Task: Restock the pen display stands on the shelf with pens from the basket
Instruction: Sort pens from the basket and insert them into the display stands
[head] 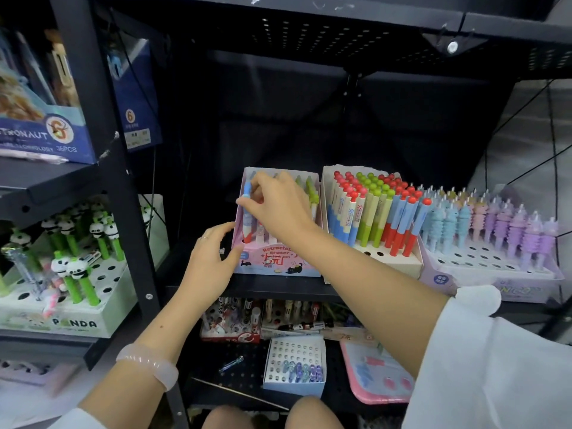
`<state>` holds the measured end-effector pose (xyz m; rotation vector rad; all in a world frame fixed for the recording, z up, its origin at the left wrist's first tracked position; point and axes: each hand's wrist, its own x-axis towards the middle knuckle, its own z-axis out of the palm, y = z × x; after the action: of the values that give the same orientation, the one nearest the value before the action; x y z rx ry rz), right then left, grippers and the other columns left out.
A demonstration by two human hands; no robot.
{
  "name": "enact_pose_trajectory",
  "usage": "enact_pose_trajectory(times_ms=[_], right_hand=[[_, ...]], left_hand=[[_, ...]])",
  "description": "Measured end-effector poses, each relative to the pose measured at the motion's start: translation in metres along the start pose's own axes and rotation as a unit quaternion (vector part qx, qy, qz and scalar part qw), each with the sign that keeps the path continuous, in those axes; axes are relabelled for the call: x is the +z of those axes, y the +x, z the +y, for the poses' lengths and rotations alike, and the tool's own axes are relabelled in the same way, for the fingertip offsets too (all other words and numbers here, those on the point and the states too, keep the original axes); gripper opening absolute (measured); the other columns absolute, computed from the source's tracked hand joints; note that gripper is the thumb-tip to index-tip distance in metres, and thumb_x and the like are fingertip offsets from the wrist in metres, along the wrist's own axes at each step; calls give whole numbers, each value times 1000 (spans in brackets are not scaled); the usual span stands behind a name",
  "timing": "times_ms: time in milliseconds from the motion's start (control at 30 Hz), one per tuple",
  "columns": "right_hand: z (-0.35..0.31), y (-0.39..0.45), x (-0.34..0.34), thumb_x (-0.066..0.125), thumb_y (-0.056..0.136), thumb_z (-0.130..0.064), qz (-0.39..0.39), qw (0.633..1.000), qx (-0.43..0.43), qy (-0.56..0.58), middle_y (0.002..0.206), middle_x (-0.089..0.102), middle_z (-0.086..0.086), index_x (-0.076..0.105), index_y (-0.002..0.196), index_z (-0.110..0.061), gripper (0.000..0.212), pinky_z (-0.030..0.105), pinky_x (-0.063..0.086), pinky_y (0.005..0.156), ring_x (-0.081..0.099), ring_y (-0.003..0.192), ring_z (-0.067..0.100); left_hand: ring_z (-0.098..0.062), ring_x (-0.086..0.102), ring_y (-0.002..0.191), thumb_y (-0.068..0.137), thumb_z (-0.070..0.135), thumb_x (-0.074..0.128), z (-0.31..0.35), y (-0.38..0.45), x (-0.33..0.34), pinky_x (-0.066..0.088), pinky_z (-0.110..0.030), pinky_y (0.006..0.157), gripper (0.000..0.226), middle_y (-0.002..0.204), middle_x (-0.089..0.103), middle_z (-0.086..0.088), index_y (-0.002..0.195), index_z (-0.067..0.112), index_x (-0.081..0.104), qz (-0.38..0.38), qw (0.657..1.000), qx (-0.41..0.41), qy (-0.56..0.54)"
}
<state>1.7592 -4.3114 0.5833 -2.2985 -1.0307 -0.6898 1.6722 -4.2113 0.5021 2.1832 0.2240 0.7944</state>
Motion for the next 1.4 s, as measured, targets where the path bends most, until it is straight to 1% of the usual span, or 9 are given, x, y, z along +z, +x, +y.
enact_pose_trajectory(times_ms=[133, 333, 533, 700, 800, 900, 1000, 1200, 1400], right_hand=[[2, 1, 6, 61, 83, -45, -11, 997, 4, -71, 124, 44, 5, 63, 101, -18, 33, 33, 29, 91, 34, 117, 24], [-2, -6, -1, 60, 87, -39, -74, 995, 20, -60, 138, 36, 7, 48, 127, -14, 49, 36, 23, 107, 27, 132, 23], [27, -69, -82, 58, 90, -20, -44, 993, -37, 104, 127, 48, 4, 54, 124, -12, 35, 18, 28, 97, 40, 120, 15], [121, -187, -154, 53, 93, -14, -68, 995, 64, 47, 116, 53, 0, 59, 115, -11, 24, 11, 36, 86, 49, 99, 6], [176, -274, -179, 53, 93, -13, -121, 975, 185, -3, 110, 57, 2, 61, 113, -12, 22, 16, 42, 79, 55, 93, 10], [224, -366, -191, 52, 93, -18, -252, 924, 277, -72, 110, 62, 6, 59, 115, -12, 24, 27, 43, 80, 59, 99, 21], [257, -459, -194, 52, 92, -19, -414, 837, 346, -88, 123, 58, 11, 51, 126, -12, 34, 32, 45, 90, 56, 111, 26], [288, -577, -159, 58, 82, -15, -603, 762, 199, -127, 138, 41, 12, 34, 142, -20, 65, 40, 40, 98, 43, 123, 31], [296, -592, -124, 46, 94, -13, -561, 798, 133, -176, 138, 42, 13, 36, 139, -13, 46, 44, 38, 97, 44, 121, 33]], left_hand=[[3, 32, 119, 93, 21, 53, 5, 3, -1, 24, -7, 89, 49, 129, 39, 17, 140, 24, 38, 6, 1000, 28, -7], [-4, 36, 119, 92, 7, 49, 23, -2, -1, 25, -5, 82, 44, 135, 41, 2, 134, 17, 42, 82, 996, 10, -39], [1, 42, 100, 88, -2, 46, 86, -40, 34, 29, -1, 85, 33, 112, 46, 4, 111, 21, 50, 116, 981, 127, -86], [17, 45, 93, 92, 3, 46, 136, -93, 125, 32, 1, 78, 27, 101, 49, 21, 105, 25, 54, -120, 973, 146, -132], [-4, 53, 95, 92, 3, 47, 156, -129, 184, 38, -13, 81, 24, 105, 59, 3, 108, 13, 61, -272, 941, 164, -116], [-11, 53, 102, 95, 12, 46, 173, -160, 232, 36, -17, 82, 23, 113, 60, 1, 112, 16, 60, -434, 879, 188, -62], [-9, 51, 104, 98, 21, 42, 183, -183, 268, 38, -19, 83, 25, 119, 57, 3, 119, 19, 56, -577, 793, 197, 0], [-11, 52, 112, 98, 32, 42, 179, -203, 308, 42, -31, 97, 31, 125, 54, 4, 127, 23, 50, -716, 671, 167, 95], [0, 49, 109, 96, 41, 41, 160, -202, 322, 42, -18, 89, 32, 123, 52, 16, 127, 34, 46, -745, 648, 112, 111]])
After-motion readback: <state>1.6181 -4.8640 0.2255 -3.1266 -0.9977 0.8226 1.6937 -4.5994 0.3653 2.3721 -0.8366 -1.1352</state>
